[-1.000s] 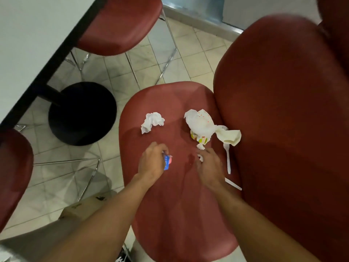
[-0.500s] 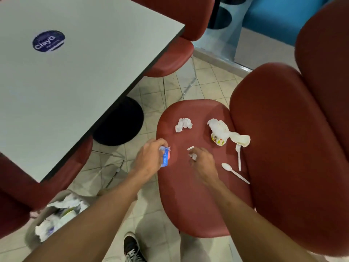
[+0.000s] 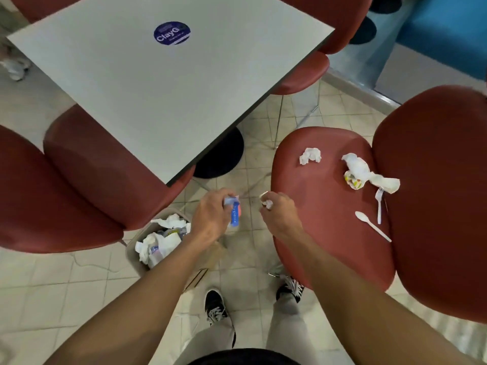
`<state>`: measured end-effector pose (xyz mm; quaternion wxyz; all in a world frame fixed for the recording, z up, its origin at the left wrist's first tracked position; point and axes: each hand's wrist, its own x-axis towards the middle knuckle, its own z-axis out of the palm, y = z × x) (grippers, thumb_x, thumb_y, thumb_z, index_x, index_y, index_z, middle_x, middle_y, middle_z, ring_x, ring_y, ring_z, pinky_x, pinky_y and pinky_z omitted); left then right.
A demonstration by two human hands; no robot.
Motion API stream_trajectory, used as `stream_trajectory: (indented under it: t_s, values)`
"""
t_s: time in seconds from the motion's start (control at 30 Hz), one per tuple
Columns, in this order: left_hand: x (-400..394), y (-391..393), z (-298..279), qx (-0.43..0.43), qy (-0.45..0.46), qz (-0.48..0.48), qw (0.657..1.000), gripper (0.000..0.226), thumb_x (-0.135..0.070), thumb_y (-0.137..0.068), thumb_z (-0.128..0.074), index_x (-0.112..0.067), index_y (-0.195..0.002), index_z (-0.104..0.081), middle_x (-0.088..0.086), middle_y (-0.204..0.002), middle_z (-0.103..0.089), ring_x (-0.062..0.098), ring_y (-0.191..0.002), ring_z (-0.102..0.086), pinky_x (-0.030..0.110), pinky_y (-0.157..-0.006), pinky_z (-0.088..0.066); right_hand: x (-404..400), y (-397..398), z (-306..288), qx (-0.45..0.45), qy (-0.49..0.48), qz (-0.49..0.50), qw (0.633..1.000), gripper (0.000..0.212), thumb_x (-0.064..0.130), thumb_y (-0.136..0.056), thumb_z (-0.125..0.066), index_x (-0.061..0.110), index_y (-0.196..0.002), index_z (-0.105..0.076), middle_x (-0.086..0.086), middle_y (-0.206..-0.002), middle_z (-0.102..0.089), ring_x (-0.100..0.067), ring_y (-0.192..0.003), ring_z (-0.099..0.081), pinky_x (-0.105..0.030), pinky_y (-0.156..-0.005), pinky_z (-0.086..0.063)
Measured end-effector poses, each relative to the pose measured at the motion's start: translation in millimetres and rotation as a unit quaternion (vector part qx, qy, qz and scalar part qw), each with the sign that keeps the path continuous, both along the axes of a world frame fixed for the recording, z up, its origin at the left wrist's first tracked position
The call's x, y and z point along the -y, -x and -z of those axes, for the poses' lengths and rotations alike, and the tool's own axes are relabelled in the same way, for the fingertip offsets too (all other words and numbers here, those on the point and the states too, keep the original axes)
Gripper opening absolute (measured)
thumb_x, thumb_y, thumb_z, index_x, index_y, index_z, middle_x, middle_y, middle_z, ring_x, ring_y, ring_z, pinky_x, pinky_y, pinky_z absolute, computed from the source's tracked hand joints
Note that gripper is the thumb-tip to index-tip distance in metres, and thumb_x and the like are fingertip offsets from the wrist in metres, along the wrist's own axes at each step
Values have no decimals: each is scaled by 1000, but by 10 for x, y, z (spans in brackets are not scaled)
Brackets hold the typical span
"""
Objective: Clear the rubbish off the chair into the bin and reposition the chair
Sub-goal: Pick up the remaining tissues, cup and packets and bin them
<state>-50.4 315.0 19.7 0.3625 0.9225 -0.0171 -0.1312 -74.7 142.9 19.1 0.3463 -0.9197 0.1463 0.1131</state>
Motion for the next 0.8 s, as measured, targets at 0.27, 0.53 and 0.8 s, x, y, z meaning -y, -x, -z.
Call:
stream_trajectory:
  t_s: [0.27,0.53,0.8]
  values:
    - [-1145,471,229,-1,-21,-103,994,23,-9,-84,-62,-22,-101,-69,-3,-93,-66,13,-77,-58,25,-72,-43,-1039,94,122,-50,-35,-67,996,25,12,-84,-56,14,-107,-65,-11,-106,-67,-30,-97,-62,-40,-81,-54]
    - [-1926,764,533,-70,-10,-240,968,24,-7,-79,-64,-28,-89,-69,-7,-74,-64,16,-70,-59,26,-68,-47,-1802,137,375,-81,-20,-142,986,45,14,-87,-63,16,-130,-46,-11,-120,-61,-31,-105,-58,-30,-77,-41]
    - [-2124,825,971,-159,49,-290,942,23,-5,-71,-76,-14,-91,-70,4,-75,-65,11,-61,-56,15,-61,-47,-2263,25,773,-98,15,-196,976,55,16,-79,-72,18,-127,-46,-8,-131,-46,-31,-111,-54,-40,-88,-48]
